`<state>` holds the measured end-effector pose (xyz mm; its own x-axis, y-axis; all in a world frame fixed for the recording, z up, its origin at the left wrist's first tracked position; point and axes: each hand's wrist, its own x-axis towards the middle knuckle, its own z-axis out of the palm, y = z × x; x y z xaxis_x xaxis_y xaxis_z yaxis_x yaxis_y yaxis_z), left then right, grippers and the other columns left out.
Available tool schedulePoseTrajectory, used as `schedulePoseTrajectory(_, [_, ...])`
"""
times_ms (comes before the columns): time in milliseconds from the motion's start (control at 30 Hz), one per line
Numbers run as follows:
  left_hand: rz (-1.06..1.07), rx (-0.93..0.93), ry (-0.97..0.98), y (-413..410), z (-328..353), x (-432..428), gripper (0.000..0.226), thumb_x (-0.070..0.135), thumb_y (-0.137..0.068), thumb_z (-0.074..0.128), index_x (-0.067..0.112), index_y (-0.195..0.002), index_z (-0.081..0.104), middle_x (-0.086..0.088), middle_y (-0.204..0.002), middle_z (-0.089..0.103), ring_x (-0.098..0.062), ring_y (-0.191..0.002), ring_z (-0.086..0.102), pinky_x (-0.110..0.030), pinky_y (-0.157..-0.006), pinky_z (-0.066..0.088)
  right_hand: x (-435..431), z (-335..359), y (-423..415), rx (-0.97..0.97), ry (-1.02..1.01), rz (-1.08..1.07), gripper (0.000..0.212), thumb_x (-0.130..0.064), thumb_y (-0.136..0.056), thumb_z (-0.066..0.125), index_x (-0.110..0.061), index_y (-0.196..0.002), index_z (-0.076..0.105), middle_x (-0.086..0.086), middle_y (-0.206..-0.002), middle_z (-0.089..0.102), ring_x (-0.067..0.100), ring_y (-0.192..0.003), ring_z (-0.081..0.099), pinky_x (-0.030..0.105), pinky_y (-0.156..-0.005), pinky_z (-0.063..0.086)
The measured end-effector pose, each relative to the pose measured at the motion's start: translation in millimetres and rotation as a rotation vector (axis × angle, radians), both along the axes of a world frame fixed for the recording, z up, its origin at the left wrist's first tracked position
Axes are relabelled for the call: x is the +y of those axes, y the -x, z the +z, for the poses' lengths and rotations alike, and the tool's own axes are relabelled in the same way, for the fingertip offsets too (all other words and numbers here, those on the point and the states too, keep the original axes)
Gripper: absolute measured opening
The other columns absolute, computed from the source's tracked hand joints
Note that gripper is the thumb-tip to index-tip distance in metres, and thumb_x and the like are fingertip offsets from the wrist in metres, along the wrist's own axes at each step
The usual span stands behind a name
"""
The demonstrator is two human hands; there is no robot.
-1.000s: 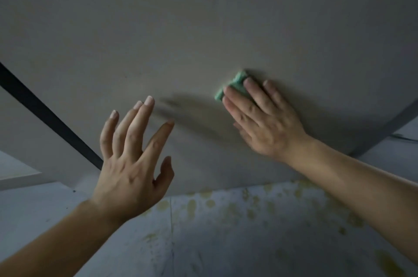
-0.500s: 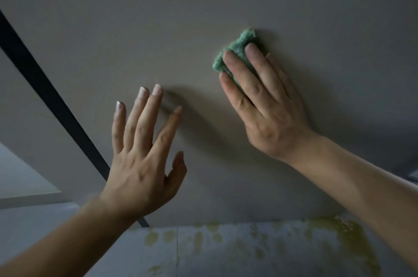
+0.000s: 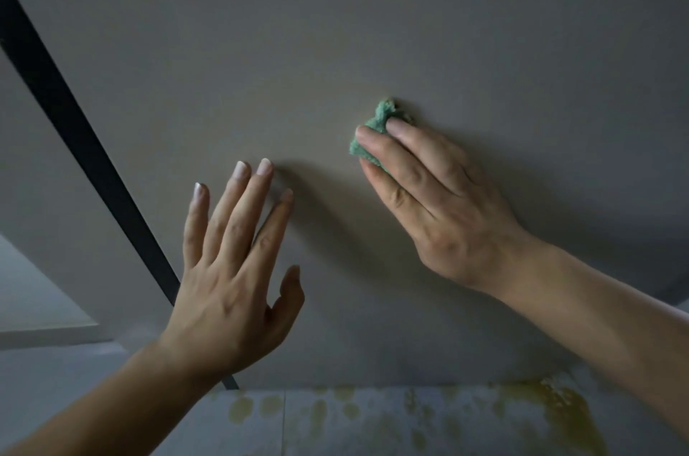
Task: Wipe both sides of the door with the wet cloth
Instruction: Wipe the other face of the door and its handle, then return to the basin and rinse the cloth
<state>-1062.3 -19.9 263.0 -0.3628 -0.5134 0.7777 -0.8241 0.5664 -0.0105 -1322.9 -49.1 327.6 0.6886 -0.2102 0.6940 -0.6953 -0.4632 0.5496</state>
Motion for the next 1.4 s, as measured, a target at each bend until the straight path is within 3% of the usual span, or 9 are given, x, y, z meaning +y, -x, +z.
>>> schedulePoseTrajectory(333, [0.004, 0.004, -0.128, -7, 53, 19, 0.071, 0.027, -0.091, 0.054, -0.003, -0.152, 0.033, -0.026, -0.165, 0.023, -0.042, -0.156, 0.016, -0.065, -0.123, 0.01, 23, 64, -12, 0.116, -0.095, 0.079, 0.044, -0.009, -0.101, 0.056, -0.006, -0.144, 0.055, 0.004, -0.155, 0.046, 0.022, -0.135, 0.046, 0.052, -0.103, 0.047])
schedulePoseTrajectory(467, [-0.019, 0.025, -0.343, -19, 111, 51, 0.075, 0.029, -0.091, 0.055, -0.004, -0.154, 0.032, -0.021, -0.167, 0.023, -0.041, -0.156, 0.017, -0.064, -0.124, 0.012, 47, 115, -34, 0.117, -0.363, 0.136, 0.047, -0.008, -0.104, 0.036, -0.003, -0.15, 0.045, 0.006, -0.162, 0.037, 0.026, -0.141, 0.041, 0.047, -0.097, 0.048])
schedulePoseTrajectory(567, [-0.003, 0.03, -0.553, -37, 170, 79, 0.071, 0.034, -0.092, 0.054, 0.002, -0.154, 0.039, -0.012, -0.167, 0.029, -0.031, -0.155, 0.025, -0.05, -0.126, 0.02, 59, 161, -55, 0.065, -0.647, 0.144, 0.054, -0.006, -0.103, 0.018, -0.001, -0.149, 0.045, 0.012, -0.162, 0.036, 0.031, -0.142, 0.044, 0.043, -0.099, 0.049])
schedulePoseTrajectory(633, [0.083, 0.081, -0.709, -52, 219, 96, 0.063, 0.042, -0.093, 0.051, 0.011, -0.149, 0.051, -0.002, -0.16, 0.042, -0.023, -0.147, 0.041, -0.038, -0.121, 0.033, 64, 196, -70, -0.018, -0.807, 0.142, 0.053, -0.003, -0.098, 0.025, 0.0, -0.144, 0.052, 0.014, -0.158, 0.041, 0.033, -0.135, 0.05, 0.04, -0.104, 0.046])
schedulePoseTrajectory(733, [0.233, 0.157, -0.88, -78, 298, 123, 0.057, 0.05, -0.094, 0.046, 0.019, -0.14, 0.061, 0.004, -0.145, 0.058, -0.02, -0.128, 0.06, -0.037, -0.103, 0.051, 74, 247, -92, -0.217, -1.009, 0.171, 0.041, -0.008, -0.096, 0.048, -0.002, -0.134, 0.062, 0.012, -0.149, 0.052, 0.03, -0.121, 0.057, 0.031, -0.108, 0.041])
schedulePoseTrajectory(833, [0.384, 0.17, -0.974, -107, 372, 148, 0.06, 0.058, -0.095, 0.037, 0.024, -0.138, 0.062, 0.006, -0.143, 0.06, -0.018, -0.126, 0.061, -0.034, -0.103, 0.047, 85, 300, -120, -0.384, -1.16, 0.192, 0.038, -0.029, -0.098, 0.057, -0.007, -0.127, 0.069, 0.005, -0.14, 0.059, 0.023, -0.118, 0.058, 0.018, -0.107, 0.037])
schedulePoseTrajectory(1000, [0.558, 0.294, -1.066, -158, 457, 181, 0.067, 0.064, -0.092, 0.031, 0.025, -0.138, 0.061, 0.007, -0.137, 0.062, -0.016, -0.11, 0.066, -0.03, -0.097, 0.047, 101, 370, -187, -0.46, -1.338, 0.222, 0.043, -0.039, -0.093, 0.058, -0.01, -0.121, 0.073, -0.001, -0.126, 0.066, 0.011, -0.116, 0.055, 0.004, -0.105, 0.031])
schedulePoseTrajectory(1167, [0.657, 0.406, -1.099, -232, 489, 217, 0.068, 0.066, -0.091, 0.03, 0.025, -0.135, 0.062, 0.007, -0.134, 0.065, -0.014, -0.117, 0.064, -0.025, -0.098, 0.044, 117, 401, -269, -0.408, -1.474, 0.208, 0.044, -0.041, -0.09, 0.062, -0.01, -0.119, 0.073, -0.002, -0.125, 0.067, 0.01, -0.117, 0.055, 0.012, -0.102, 0.037])
schedulePoseTrajectory(1400, [0.736, 0.541, -1.131, -375, 486, 257, 0.067, 0.065, -0.086, 0.029, 0.026, -0.127, 0.066, 0.01, -0.127, 0.066, -0.012, -0.118, 0.062, -0.026, -0.098, 0.046, 140, 397, -417, -0.319, -1.584, 0.131, 0.034, -0.024, -0.087, 0.079, -0.012, -0.119, 0.074, -0.005, -0.128, 0.065, 0.011, -0.121, 0.058, 0.005, -0.103, 0.03])
